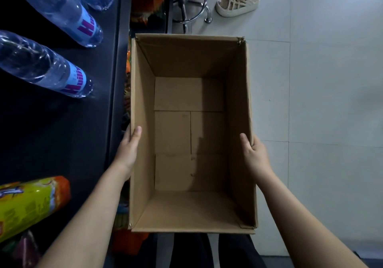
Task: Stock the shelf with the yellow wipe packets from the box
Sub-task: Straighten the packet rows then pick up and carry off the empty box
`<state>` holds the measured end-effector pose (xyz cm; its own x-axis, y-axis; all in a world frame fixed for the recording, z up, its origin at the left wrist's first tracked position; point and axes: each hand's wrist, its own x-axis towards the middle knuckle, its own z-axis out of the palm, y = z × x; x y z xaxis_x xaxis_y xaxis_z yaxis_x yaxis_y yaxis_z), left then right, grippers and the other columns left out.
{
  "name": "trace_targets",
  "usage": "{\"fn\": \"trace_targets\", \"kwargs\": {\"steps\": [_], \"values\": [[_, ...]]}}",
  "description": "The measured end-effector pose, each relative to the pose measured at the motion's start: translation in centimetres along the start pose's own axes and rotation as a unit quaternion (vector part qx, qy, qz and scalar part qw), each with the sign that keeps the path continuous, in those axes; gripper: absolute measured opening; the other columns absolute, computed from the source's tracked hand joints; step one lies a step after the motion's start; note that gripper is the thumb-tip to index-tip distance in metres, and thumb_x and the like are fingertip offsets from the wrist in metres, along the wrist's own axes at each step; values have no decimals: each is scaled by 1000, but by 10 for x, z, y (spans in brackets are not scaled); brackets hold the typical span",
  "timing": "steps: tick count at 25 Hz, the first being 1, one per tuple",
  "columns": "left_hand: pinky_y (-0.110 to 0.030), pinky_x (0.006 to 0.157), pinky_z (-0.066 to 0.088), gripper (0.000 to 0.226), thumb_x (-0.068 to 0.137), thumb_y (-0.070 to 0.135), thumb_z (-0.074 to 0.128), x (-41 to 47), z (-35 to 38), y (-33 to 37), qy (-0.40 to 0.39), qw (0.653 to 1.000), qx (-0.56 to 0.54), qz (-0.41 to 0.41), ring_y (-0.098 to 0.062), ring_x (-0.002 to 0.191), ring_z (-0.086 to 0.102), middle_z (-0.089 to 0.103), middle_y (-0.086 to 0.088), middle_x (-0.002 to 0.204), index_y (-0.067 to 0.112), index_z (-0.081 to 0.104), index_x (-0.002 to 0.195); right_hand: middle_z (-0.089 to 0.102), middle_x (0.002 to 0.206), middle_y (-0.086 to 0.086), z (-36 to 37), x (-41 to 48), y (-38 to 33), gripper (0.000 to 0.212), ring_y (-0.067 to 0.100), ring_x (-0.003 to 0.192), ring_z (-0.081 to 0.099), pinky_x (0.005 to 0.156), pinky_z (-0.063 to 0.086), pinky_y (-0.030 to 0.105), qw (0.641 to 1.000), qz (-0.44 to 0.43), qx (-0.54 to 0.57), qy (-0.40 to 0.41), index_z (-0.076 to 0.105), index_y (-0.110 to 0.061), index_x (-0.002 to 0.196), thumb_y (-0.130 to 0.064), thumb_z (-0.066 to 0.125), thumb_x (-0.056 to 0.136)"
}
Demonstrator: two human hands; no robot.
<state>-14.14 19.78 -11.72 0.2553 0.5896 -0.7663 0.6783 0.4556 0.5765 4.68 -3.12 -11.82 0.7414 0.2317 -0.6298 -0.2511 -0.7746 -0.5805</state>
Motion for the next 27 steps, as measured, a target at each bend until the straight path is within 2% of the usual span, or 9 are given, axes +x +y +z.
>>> {"fn": "trace_targets", "kwargs": {"steps": [5, 10, 13, 15, 16, 18, 20, 24, 27], "values": [[-50, 111, 27, 58, 91, 57, 36, -9, 3, 19, -29, 1000, 6, 3, -23, 136, 32, 33, 4, 149, 40, 22, 144, 57, 94, -4, -8, 0, -5, 36, 12, 87, 53, 77, 42, 25, 999, -3, 38, -9, 53, -11, 125, -34, 41, 99], [-37, 109, 23, 55, 96, 47, 36, -50, 16, 62, -54, 996, 38, 54, -19, 138, 26, 28, 6, 151, 34, 19, 146, 42, 64, -8, -58, -25, -15, 21, 4, 58, 39, 53, 30, 21, 998, 10, 64, 19, 52, -24, 84, -35, 42, 98], [-38, 112, 18, 58, 96, 47, 36, -84, 26, 96, -53, 995, 54, 58, -20, 141, 19, 22, 4, 154, 31, 16, 148, 47, 72, -11, -98, -42, -28, 29, 3, 65, 43, 60, 36, 19, 997, 8, 77, 30, 58, -17, 107, -40, 43, 97], [-38, 113, 16, 61, 95, 49, 37, -114, 32, 123, -56, 992, 69, 85, -21, 142, 16, 18, 3, 155, 28, 15, 148, 57, 90, -5, -134, -59, -46, 37, 11, 85, 53, 79, 45, 28, 994, -5, 97, 44, 58, -13, 118, -41, 44, 97], [-39, 113, 16, 63, 94, 50, 38, -129, 35, 136, -60, 991, 72, 93, -22, 142, 16, 17, 2, 155, 27, 14, 148, 58, 95, -2, -151, -69, -56, 34, 13, 90, 54, 85, 46, 30, 993, -8, 108, 54, 60, -13, 113, -39, 45, 97], [-43, 113, 17, 66, 94, 53, 37, -160, 40, 161, -74, 988, 74, 111, -25, 142, 17, 15, -1, 156, 28, 10, 149, 52, 76, -6, -185, -93, -73, 24, 7, 72, 48, 67, 42, 20, 990, -21, 115, 81, 55, -22, 80, -34, 45, 98], [-45, 113, 19, 67, 93, 54, 37, -189, 48, 185, -96, 983, 68, 138, -26, 141, 20, 17, -2, 156, 28, 9, 149, 40, 65, -12, -218, -114, -86, 30, 2, 59, 35, 54, 29, 17, 986, -36, 126, 104, 43, -27, 69, -37, 45, 97], [-42, 113, 22, 66, 94, 50, 39, -247, 64, 239, -139, 965, 75, 210, -24, 140, 24, 22, 0, 154, 28, 11, 149, 38, 61, -5, -286, -156, -109, 41, 9, 55, 35, 51, 27, 25, 976, -51, 151, 151, 37, -22, 62, -44, 44, 95], [-42, 113, 26, 65, 95, 47, 42, -294, 81, 281, -163, 948, 74, 261, -24, 137, 30, 27, 0, 152, 28, 13, 149, 59, 81, 11, -341, -188, -118, 45, 23, 76, 57, 76, 49, 37, 967, -72, 167, 177, 60, -8, 86, -50, 45, 93]]}}
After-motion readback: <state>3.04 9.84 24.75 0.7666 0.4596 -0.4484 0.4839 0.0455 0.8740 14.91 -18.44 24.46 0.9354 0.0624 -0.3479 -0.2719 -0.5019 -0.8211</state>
